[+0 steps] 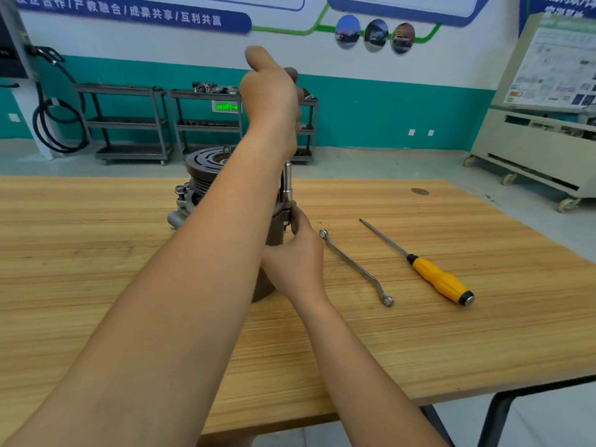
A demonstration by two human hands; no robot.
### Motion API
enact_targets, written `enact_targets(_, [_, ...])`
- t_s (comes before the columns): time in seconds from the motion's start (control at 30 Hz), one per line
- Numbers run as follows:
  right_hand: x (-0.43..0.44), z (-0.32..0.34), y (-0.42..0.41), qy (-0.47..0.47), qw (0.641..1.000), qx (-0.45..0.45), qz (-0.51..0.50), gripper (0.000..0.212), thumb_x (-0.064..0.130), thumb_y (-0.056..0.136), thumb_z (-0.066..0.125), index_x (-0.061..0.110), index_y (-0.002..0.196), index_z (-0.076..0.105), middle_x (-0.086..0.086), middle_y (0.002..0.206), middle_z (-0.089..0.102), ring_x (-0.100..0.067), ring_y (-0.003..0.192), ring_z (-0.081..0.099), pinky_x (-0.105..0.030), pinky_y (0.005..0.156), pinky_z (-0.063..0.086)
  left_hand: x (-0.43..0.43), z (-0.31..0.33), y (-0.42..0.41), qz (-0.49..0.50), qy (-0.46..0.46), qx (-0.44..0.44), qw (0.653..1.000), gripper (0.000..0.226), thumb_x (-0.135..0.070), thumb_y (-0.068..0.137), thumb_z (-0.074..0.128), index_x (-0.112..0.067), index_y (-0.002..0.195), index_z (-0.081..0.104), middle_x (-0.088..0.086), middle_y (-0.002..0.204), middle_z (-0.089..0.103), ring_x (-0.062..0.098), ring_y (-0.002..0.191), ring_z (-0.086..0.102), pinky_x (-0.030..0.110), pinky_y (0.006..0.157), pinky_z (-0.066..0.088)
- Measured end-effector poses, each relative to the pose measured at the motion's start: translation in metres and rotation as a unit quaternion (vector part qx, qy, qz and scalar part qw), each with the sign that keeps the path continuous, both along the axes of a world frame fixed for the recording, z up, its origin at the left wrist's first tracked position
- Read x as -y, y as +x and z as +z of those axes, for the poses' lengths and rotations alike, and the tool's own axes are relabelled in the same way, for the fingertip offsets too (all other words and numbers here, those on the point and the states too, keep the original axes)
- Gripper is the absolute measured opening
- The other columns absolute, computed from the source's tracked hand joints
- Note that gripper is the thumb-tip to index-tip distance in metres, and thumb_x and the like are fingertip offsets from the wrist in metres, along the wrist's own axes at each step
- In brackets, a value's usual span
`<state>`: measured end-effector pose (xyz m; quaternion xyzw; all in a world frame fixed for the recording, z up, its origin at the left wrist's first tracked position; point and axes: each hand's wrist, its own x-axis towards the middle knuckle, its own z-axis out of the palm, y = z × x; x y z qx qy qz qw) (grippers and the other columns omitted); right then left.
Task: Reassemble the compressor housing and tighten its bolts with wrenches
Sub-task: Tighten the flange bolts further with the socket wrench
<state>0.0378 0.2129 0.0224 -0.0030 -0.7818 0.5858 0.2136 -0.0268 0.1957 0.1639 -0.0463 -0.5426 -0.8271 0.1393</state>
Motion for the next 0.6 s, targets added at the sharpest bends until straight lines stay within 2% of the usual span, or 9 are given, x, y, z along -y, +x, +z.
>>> enact_targets(0.1, [-0.001, -0.001, -0.003, 0.005, 1.0, -0.002, -0.014, 0.091, 0.048, 0.056, 0.08, 0.017, 0.135, 0.047, 0.007, 0.136, 0.052, -0.009, 0.128, 0.043, -0.049, 0.111, 0.027, 0.012, 0.004, -0.01, -0.176, -0.039, 0.041, 0.983, 0.048, -0.038, 0.099, 0.017, -0.019, 0.06, 0.037, -0.009, 0.037, 0.025, 0.008, 0.031, 0.015, 0.015, 0.034, 0.011])
enact_targets(0.17, [-0.001, -0.001, -0.004, 0.01, 1.0, -0.003, -0.018, 0.09, 0.049, 0.055, 0.082, 0.019, 0.133, 0.049, 0.009, 0.134, 0.053, -0.008, 0.126, 0.045, -0.048, 0.11, 0.029, 0.02, 0.007, -0.017, -0.302, -0.064, 0.054, 0.95, 0.055, -0.039, 0.097, 0.022, -0.022, 0.049, 0.04, -0.01, 0.035, 0.023, 0.006, 0.029, 0.014, 0.018, 0.032, 0.01])
enact_targets(0.27, [-0.002, -0.003, -0.007, 0.016, 1.0, -0.007, -0.013, 0.088, 0.051, 0.054, 0.082, 0.019, 0.131, 0.051, 0.009, 0.133, 0.054, -0.007, 0.126, 0.045, -0.048, 0.109, 0.03, 0.025, 0.009, -0.025, -0.372, -0.099, 0.071, 0.92, 0.059, -0.041, 0.096, 0.026, -0.022, 0.041, 0.041, -0.01, 0.034, 0.023, 0.004, 0.028, 0.017, 0.018, 0.032, 0.014])
enact_targets(0.33, [-0.001, -0.004, -0.007, 0.014, 1.0, -0.011, -0.014, 0.086, 0.051, 0.054, 0.082, 0.02, 0.129, 0.052, 0.01, 0.131, 0.055, -0.006, 0.125, 0.045, -0.047, 0.11, 0.029, 0.023, 0.014, -0.022, -0.333, -0.129, 0.097, 0.929, 0.053, -0.04, 0.097, 0.027, -0.021, 0.051, 0.043, -0.01, 0.037, 0.029, 0.006, 0.031, 0.025, 0.017, 0.037, 0.022])
enact_targets(0.4, [-0.001, -0.004, -0.007, 0.011, 1.0, -0.012, -0.016, 0.084, 0.05, 0.055, 0.082, 0.021, 0.128, 0.053, 0.011, 0.129, 0.055, -0.006, 0.124, 0.046, -0.048, 0.11, 0.029, 0.019, 0.02, -0.013, -0.215, -0.255, 0.053, 0.941, 0.043, -0.036, 0.099, 0.028, -0.017, 0.064, 0.045, -0.006, 0.044, 0.043, 0.009, 0.036, 0.042, 0.016, 0.045, 0.035])
enact_targets(0.43, [-0.001, -0.004, -0.006, 0.011, 1.0, -0.011, -0.015, 0.083, 0.05, 0.055, 0.082, 0.022, 0.128, 0.052, 0.011, 0.13, 0.055, -0.006, 0.124, 0.046, -0.048, 0.11, 0.028, 0.016, 0.023, -0.006, -0.121, -0.358, 0.002, 0.926, 0.039, -0.03, 0.099, 0.028, -0.015, 0.069, 0.046, -0.001, 0.054, 0.052, 0.012, 0.043, 0.051, 0.019, 0.05, 0.04])
enact_targets(0.53, [-0.001, -0.002, -0.004, 0.013, 1.0, 0.001, -0.005, 0.089, 0.052, 0.057, 0.08, 0.024, 0.134, 0.046, 0.011, 0.138, 0.049, -0.007, 0.13, 0.04, -0.048, 0.112, 0.025, 0.01, 0.026, 0.004, 0.152, -0.581, -0.118, 0.791, 0.023, -0.011, 0.098, 0.033, -0.005, 0.086, 0.053, 0.014, 0.093, 0.057, 0.024, 0.088, 0.058, 0.029, 0.068, 0.037])
enact_targets(0.57, [0.0, -0.002, -0.004, 0.015, 1.0, 0.005, 0.0, 0.093, 0.054, 0.056, 0.077, 0.023, 0.137, 0.043, 0.01, 0.141, 0.046, -0.007, 0.132, 0.038, -0.048, 0.113, 0.024, 0.005, 0.023, 0.005, 0.18, -0.573, -0.13, 0.789, 0.02, -0.007, 0.097, 0.035, -0.004, 0.088, 0.053, 0.014, 0.094, 0.056, 0.028, 0.093, 0.055, 0.031, 0.069, 0.035])
enact_targets(0.6, [0.0, -0.001, -0.002, 0.015, 1.0, 0.005, 0.005, 0.097, 0.057, 0.054, 0.073, 0.022, 0.139, 0.041, 0.009, 0.142, 0.045, -0.008, 0.133, 0.036, -0.049, 0.113, 0.024, 0.0, 0.019, 0.005, 0.177, -0.534, -0.133, 0.816, 0.022, -0.005, 0.096, 0.034, -0.006, 0.078, 0.047, 0.009, 0.084, 0.052, 0.027, 0.09, 0.053, 0.032, 0.067, 0.035])
